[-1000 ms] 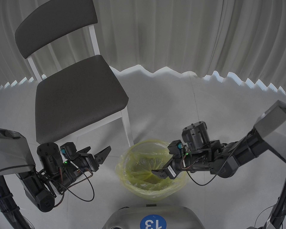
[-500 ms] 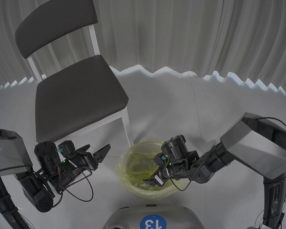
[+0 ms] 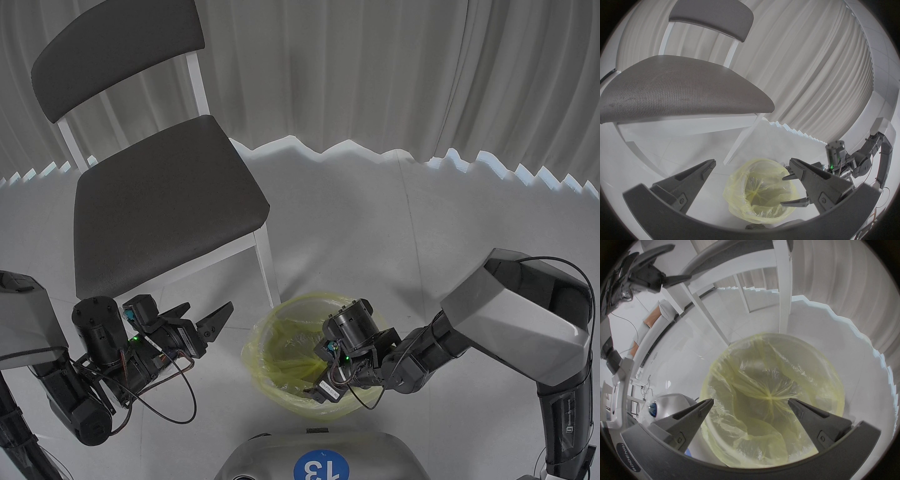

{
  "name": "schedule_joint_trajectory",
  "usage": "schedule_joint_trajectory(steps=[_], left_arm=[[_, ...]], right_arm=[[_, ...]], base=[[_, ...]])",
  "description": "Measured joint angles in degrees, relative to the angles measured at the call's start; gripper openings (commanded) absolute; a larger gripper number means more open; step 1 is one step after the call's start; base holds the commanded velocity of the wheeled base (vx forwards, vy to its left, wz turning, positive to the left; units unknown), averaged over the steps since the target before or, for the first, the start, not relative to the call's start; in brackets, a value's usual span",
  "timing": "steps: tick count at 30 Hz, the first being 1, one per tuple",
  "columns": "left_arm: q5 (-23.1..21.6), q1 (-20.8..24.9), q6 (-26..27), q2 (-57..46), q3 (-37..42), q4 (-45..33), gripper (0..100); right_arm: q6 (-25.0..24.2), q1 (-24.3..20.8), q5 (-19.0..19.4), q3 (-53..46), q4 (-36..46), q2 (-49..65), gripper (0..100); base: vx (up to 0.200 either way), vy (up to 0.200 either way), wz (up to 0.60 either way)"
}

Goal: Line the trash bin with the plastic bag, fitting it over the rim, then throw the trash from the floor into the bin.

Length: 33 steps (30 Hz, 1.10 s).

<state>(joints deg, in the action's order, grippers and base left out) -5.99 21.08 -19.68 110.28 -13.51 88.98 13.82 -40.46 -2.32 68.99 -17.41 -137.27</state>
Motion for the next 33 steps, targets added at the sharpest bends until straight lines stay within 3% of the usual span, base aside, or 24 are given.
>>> schedule_joint_trajectory(steps=[16, 26, 33], left_arm=[[0.0, 0.3, 0.0, 0.1, 0.5, 0.0, 100], [0.0, 0.4, 0.0, 0.2, 0.6, 0.0, 100], [0.0, 0.5, 0.0, 0.2, 0.6, 0.0, 100]], right_arm=[[-0.4, -5.8, 0.5, -6.1, 0.0, 3.0, 100], [-0.4, -4.1, 0.8, -5.0, -0.3, 1.5, 100], [-0.6, -2.3, 2.9, -5.2, 0.0, 5.2, 100]], base=[[0.000, 0.000, 0.00], [0.000, 0.000, 0.00], [0.000, 0.000, 0.00]])
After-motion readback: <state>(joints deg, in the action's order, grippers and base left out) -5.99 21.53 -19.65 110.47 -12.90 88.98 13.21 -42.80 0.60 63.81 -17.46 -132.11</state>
